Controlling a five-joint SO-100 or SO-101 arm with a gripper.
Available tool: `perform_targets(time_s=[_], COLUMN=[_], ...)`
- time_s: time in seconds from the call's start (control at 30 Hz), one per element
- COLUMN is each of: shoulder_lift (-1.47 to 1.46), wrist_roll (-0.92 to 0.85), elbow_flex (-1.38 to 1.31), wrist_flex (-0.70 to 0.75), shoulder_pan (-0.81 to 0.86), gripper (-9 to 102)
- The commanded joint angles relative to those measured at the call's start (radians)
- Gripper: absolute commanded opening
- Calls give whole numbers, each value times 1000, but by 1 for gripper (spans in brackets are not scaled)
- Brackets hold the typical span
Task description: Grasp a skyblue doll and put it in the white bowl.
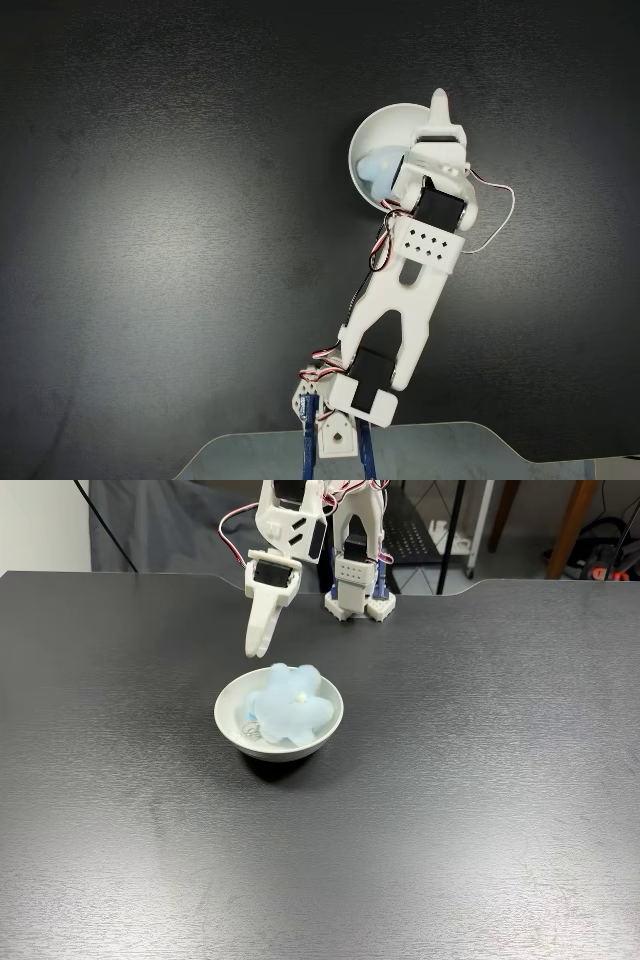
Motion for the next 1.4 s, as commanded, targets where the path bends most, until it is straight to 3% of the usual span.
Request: perform_targets(time_s=[0.0,0.13,0.33,0.43,0.53,0.57,0.77,0.97,1.13,1.23,1.37], shoulder_lift=[230,439,730,857,942,959,1092,1388,1600,1715,1812], wrist_roll=[48,140,160,160,160,160,146,160,195,319,537], elbow_flex=[-186,-310,-405,-391,-385,-373,-110,348,735,956,1147], wrist_flex=[11,115,407,517,545,545,557,489,146,0,-8], shoulder_pan=[-11,-121,-311,-368,-377,-377,-377,-379,-377,-377,-367], gripper=[43,43,39,22,-1,-4,11,13,6,-3,-1])
